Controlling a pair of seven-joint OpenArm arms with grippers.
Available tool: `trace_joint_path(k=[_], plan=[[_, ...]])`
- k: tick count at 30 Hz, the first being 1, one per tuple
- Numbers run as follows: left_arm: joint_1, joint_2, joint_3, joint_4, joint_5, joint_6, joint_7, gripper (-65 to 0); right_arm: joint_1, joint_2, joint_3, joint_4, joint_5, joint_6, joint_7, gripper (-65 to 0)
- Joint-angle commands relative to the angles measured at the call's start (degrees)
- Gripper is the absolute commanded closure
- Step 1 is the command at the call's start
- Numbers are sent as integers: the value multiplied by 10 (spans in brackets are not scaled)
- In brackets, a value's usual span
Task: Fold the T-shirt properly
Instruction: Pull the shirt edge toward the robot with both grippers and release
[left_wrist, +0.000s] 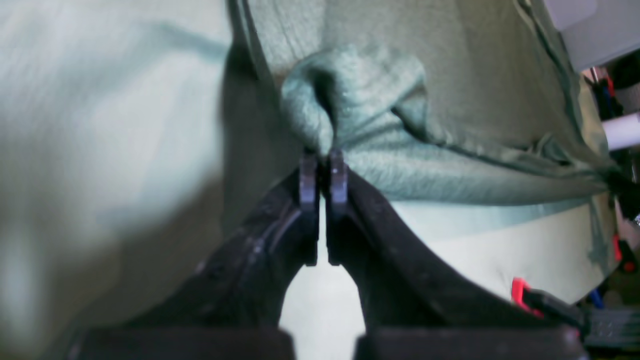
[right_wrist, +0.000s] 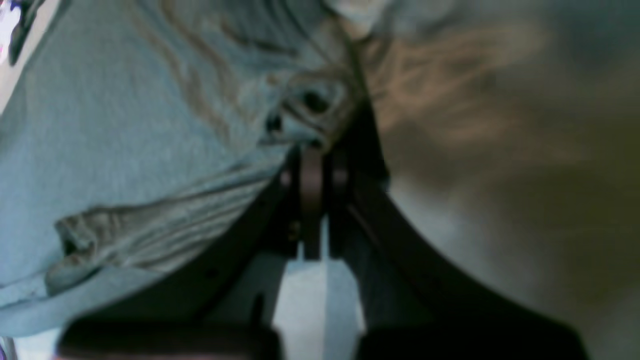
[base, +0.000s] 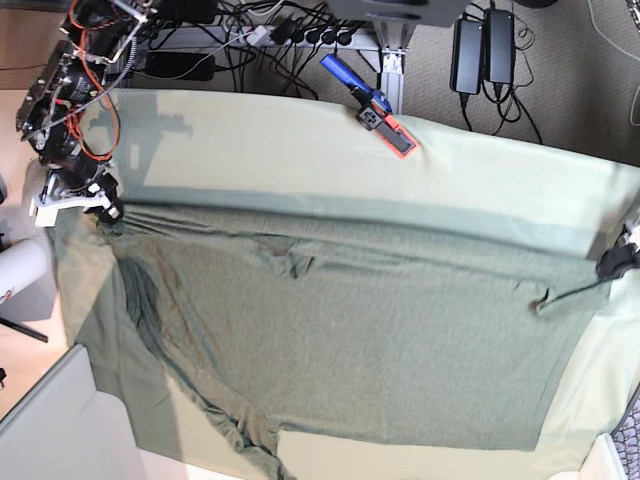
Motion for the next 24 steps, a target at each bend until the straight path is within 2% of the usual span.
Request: trace_joint_path(k=[1,5,11,24], plan=[[0,-19,-13,12,-16,-9,-14,0,0,22,4,16,5,16,17,0],[37,-29,-34,13,-27,-9,-10,0,-26,35,4,30,15,17,16,0],[90,-37,-72,18,-58,-9,-1,0,-69,34,5,55,23,19,15,0],[175,-37,-113,80,-69,-9,0,0,-178,35,24,127,25,21,16,0]])
